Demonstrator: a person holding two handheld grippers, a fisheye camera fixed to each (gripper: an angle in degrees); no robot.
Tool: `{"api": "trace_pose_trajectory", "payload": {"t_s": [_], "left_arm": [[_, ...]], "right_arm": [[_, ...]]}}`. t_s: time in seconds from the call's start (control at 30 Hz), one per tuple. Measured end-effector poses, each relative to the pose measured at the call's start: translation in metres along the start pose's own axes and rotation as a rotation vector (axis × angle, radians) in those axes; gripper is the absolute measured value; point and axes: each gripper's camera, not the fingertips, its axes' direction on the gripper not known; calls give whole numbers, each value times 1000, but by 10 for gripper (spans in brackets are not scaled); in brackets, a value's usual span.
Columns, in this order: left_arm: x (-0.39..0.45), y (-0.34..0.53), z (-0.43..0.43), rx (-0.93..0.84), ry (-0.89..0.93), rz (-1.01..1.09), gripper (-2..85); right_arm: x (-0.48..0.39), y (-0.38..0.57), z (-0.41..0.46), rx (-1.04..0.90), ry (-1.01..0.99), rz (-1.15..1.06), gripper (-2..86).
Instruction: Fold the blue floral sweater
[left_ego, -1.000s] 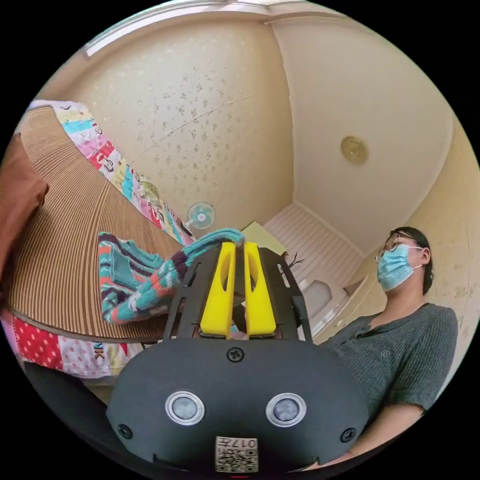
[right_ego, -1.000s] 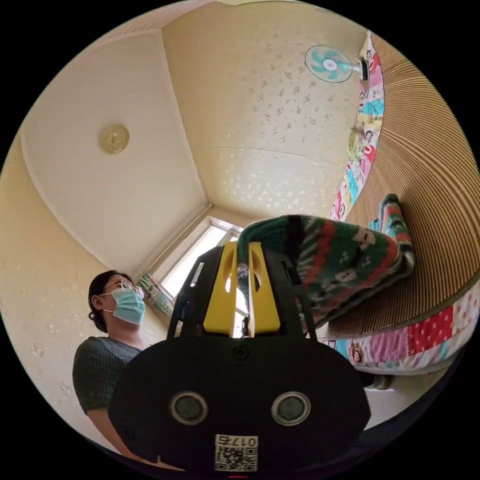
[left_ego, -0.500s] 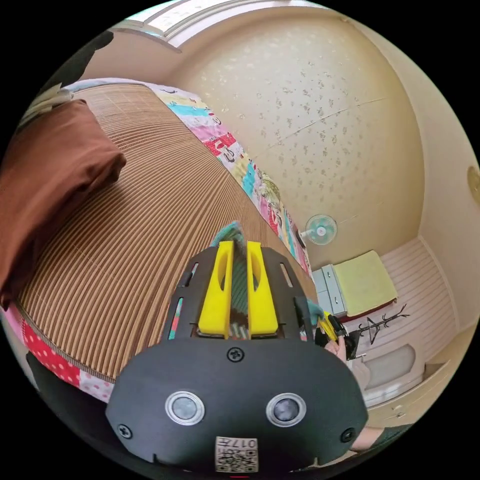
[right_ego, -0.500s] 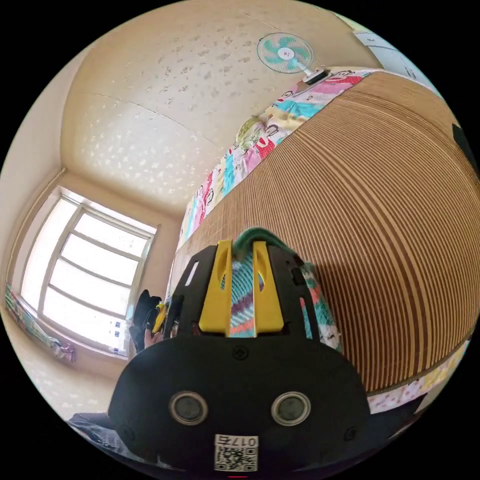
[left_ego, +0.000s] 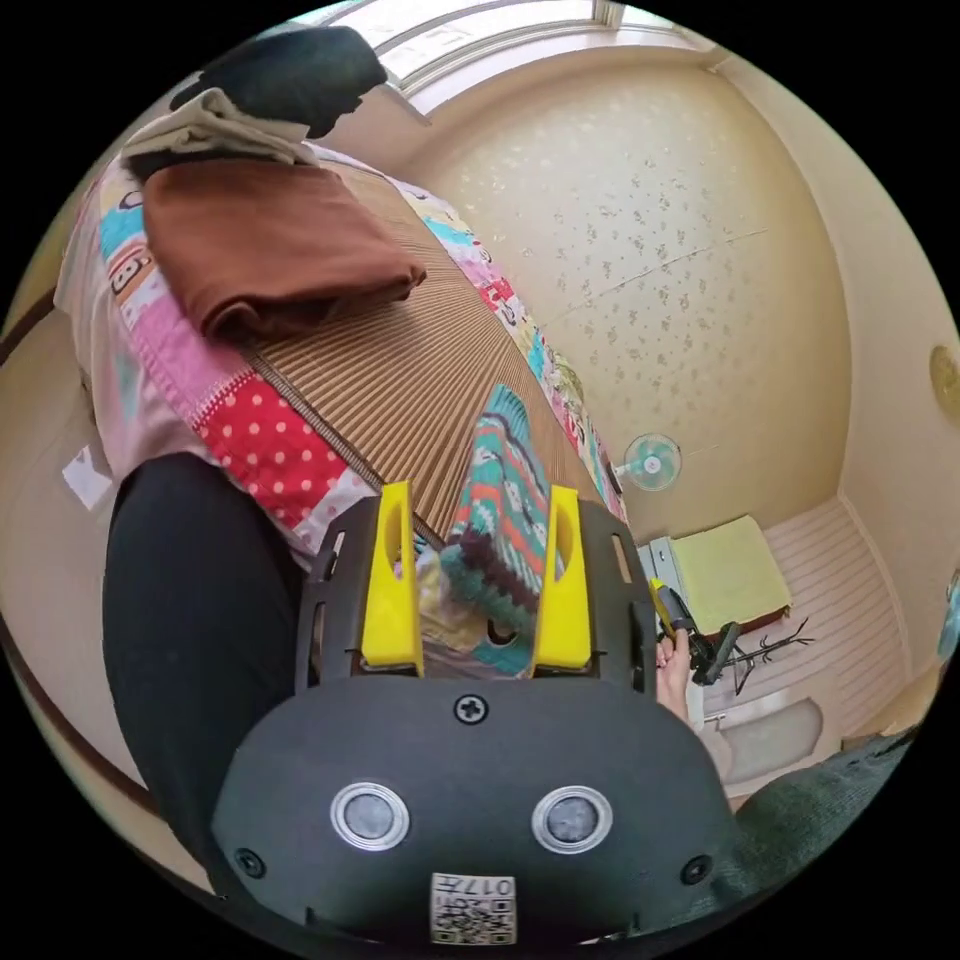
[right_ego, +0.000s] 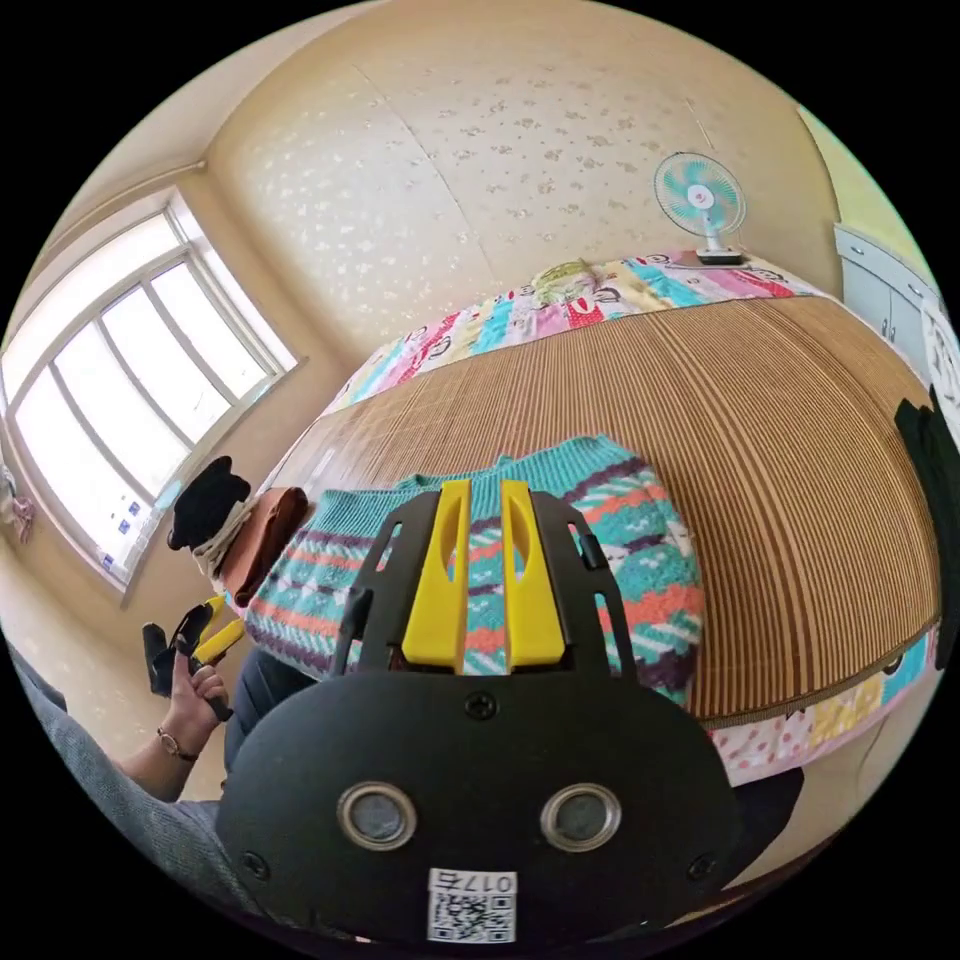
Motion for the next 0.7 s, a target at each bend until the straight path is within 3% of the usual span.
{"api": "trace_pose_trajectory", "payload": {"t_s": [0.2, 0.3, 0.4, 0.53, 0.63, 0.7], "left_arm": [[-29, 25, 40, -80, 80, -94, 163], [-51, 24, 40, -73, 133, -205, 117], [-43, 17, 34, -120, 154, -122, 86], [-12, 9, 24, -172, 321, -3, 74], [24, 10, 28, -174, 462, 49, 71], [65, 16, 42, -208, 503, 143, 70]], "right_arm": [[-141, 41, 99, -186, -206, -150, 30], [-181, 66, 146, -237, -36, -187, 15], [-187, 87, 203, -379, 89, -212, 9], [-198, 79, 180, -399, 108, -335, 6], [-182, 84, 132, -184, 184, -331, 5], [-168, 92, 161, -332, 258, -361, 5]]}}
